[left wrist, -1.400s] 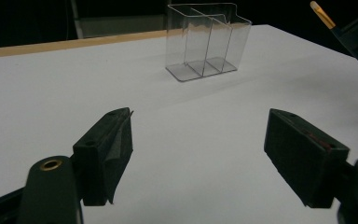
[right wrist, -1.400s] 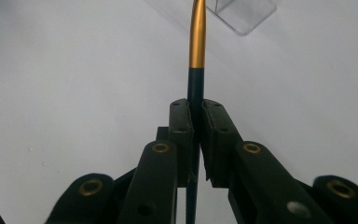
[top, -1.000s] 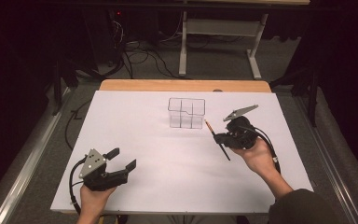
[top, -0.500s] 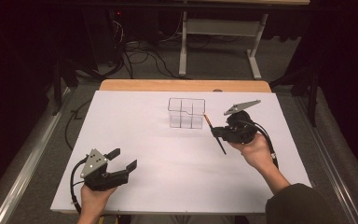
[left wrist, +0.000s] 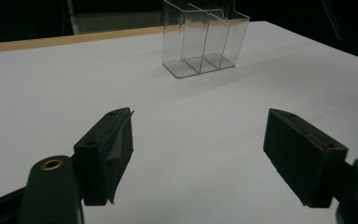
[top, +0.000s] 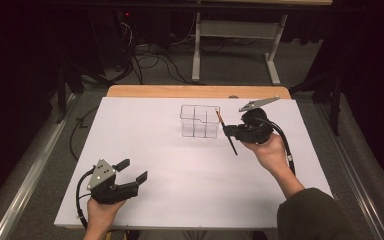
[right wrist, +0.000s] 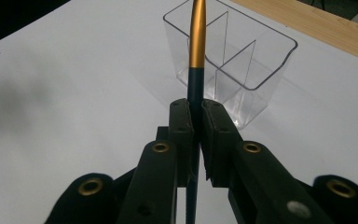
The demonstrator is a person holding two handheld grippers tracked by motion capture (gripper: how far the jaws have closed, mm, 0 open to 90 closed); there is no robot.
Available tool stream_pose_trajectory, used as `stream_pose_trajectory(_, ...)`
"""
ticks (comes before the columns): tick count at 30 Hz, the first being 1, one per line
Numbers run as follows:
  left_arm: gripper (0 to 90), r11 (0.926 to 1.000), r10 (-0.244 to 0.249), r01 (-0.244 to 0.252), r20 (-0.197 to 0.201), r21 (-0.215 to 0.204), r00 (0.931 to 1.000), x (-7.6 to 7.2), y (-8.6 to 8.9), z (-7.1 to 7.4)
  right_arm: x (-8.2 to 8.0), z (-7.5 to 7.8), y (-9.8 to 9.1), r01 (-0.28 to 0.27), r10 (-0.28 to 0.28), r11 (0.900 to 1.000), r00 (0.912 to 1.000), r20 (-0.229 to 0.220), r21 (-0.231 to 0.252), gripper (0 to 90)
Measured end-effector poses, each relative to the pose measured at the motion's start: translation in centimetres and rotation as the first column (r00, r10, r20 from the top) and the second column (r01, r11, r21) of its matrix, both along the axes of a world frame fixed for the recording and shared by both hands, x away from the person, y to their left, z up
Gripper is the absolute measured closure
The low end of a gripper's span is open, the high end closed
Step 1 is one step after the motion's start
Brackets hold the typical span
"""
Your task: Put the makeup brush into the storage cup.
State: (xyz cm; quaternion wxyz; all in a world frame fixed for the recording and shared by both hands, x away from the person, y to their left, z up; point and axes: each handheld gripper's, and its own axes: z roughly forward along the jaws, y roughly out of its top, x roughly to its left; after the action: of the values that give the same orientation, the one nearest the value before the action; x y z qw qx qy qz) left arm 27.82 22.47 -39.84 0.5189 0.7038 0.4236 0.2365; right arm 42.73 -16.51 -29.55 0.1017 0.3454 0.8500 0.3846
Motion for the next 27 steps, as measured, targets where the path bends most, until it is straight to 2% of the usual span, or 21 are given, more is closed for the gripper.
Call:
stream_pose_trajectory(3, 24.4, 1.0000, -0.001, 0.001, 0.003, -0.001, 1.0000, 0.0, -0.1, 0.0, 0.2, 0.3, 0.2, 0.000, 0.000, 1.0000, 1.0000, 0.009, 0.008, 85.2)
stream_pose_trajectory(17, 24.1, 0.9999, -0.013, 0.013, 0.010, -0.004, 0.9999, -0.1, -0.2, 0.1, 1.6, 1.3, 1.3, 0.023, -0.026, 0.9993, 0.9945, 0.101, 0.028, 85.2)
stream_pose_trajectory(24, 24.2, 0.9999, -0.016, 0.016, 0.013, -0.002, 0.9998, -0.1, -0.2, 0.2, 2.0, 1.4, 1.7, 0.033, -0.038, 0.9983, 0.9928, 0.113, 0.049, 85.2)
stream_pose_trajectory(27, 24.2, 0.9999, -0.017, 0.017, 0.012, -0.002, 0.9998, -0.1, -0.2, 0.1, 2.2, 1.5, 1.9, 0.029, -0.034, 0.9988, 0.9917, 0.124, 0.040, 85.2)
